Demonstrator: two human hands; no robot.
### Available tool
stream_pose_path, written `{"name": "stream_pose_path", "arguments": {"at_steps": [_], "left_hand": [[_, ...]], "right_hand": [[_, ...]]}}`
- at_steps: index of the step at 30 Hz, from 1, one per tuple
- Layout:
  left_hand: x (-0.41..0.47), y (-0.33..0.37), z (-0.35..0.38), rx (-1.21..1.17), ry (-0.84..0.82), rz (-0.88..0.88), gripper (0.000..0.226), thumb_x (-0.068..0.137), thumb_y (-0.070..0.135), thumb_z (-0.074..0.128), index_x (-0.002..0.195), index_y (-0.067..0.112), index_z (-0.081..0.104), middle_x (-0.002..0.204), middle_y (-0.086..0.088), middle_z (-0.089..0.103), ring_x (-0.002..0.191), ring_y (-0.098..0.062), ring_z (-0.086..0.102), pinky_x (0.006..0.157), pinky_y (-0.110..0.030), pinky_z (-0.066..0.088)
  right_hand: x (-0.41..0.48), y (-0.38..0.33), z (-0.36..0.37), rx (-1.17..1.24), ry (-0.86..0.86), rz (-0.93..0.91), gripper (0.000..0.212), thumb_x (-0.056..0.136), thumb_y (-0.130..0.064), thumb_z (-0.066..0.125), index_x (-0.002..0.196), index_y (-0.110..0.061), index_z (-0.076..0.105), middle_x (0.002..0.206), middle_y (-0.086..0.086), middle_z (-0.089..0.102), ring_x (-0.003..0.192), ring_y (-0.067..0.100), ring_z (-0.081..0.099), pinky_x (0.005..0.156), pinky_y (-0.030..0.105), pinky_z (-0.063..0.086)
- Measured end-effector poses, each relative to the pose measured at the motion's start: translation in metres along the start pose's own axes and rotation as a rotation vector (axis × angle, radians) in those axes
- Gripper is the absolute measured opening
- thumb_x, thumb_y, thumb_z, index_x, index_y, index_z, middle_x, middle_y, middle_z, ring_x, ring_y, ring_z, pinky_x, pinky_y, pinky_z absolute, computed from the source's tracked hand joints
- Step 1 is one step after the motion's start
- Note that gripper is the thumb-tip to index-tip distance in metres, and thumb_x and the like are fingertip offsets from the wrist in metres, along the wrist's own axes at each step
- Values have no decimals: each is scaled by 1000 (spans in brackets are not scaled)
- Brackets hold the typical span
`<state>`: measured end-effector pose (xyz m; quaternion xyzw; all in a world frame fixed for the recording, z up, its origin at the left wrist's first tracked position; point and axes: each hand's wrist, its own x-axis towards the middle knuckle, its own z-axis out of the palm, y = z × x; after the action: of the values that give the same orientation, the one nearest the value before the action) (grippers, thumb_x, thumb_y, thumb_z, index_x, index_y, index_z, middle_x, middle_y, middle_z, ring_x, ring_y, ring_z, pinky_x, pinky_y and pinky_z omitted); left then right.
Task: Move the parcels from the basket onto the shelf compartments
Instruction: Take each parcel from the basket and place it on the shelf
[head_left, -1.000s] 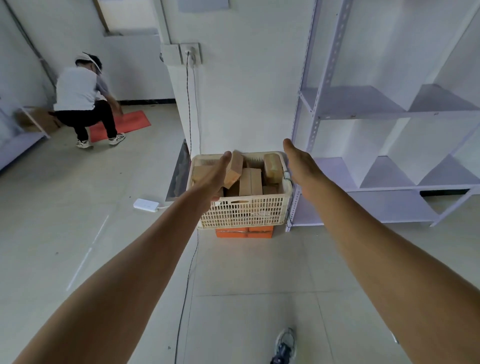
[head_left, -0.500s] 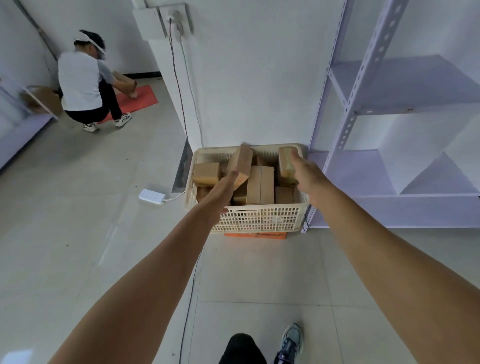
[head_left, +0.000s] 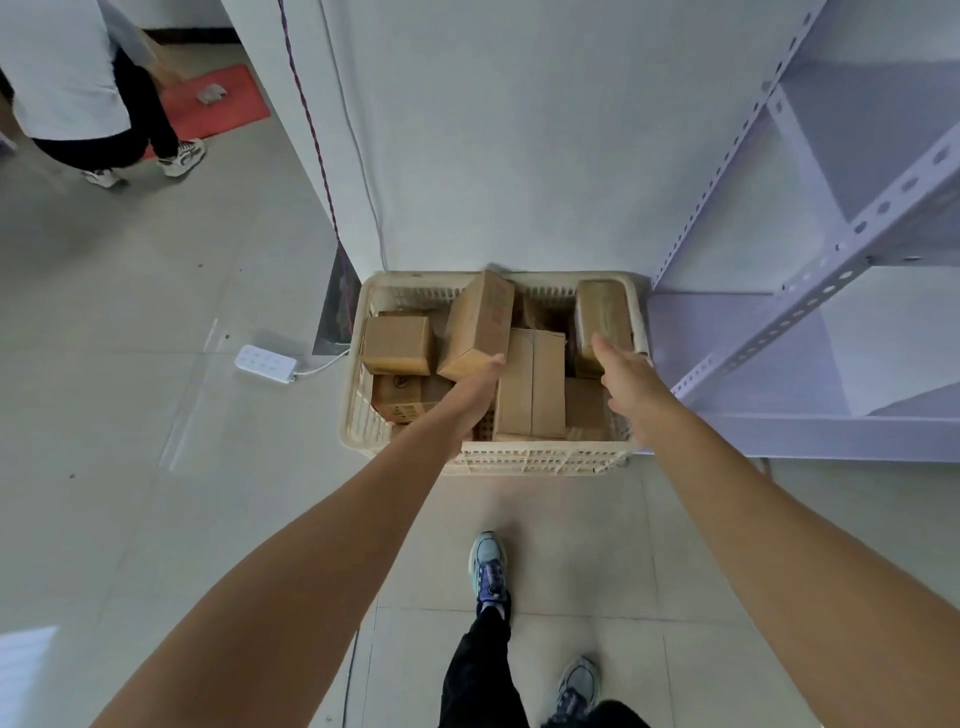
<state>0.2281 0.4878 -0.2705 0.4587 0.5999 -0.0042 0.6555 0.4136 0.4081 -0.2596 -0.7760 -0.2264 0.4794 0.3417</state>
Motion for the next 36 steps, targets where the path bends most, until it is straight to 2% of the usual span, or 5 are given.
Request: {"name": "stream_pose_path", "arguments": {"at_steps": [10, 21, 26, 31, 36], "left_hand": [[147, 14, -6, 56, -80, -139, 81, 108, 67, 31, 170, 16, 16, 175, -9, 25, 160, -32, 25, 127, -56, 21], [262, -24, 28, -78, -79, -330, 82, 103, 72, 42, 166, 21, 33, 170, -4, 36, 157, -31, 32, 128, -53, 25], [290, -32, 42, -173, -35, -355, 84, 102, 69, 47, 170, 25, 22, 174, -2, 29, 160, -29, 25, 128, -48, 20], [305, -40, 48, -217, -31, -352, 94, 90, 80, 53, 167, 31, 29, 171, 0, 35, 158, -30, 29, 129, -54, 21], [293, -38, 52, -207, -91, -307, 112, 67, 86, 59, 164, 35, 34, 168, 2, 40, 153, -32, 37, 126, -59, 28]], "right_hand": [[139, 29, 32, 12, -27, 244, 73, 103, -72, 30, 164, -32, 28, 171, -2, 29, 156, 25, 29, 127, 56, 24], [248, 91, 56, 133, 42, 446, 73, 108, -64, 28, 168, -24, 13, 176, 2, 13, 160, 31, 18, 129, 54, 17], [278, 113, 65, 196, 10, 523, 83, 103, -74, 25, 168, -24, 15, 175, 3, 17, 161, 29, 18, 130, 54, 16], [288, 119, 69, 255, -52, 588, 100, 91, -88, 27, 168, -25, 18, 174, 3, 24, 160, 28, 21, 129, 56, 16], [271, 116, 53, 316, -52, 564, 93, 94, -86, 29, 167, -28, 22, 173, 1, 25, 159, 26, 24, 129, 55, 19]]}}
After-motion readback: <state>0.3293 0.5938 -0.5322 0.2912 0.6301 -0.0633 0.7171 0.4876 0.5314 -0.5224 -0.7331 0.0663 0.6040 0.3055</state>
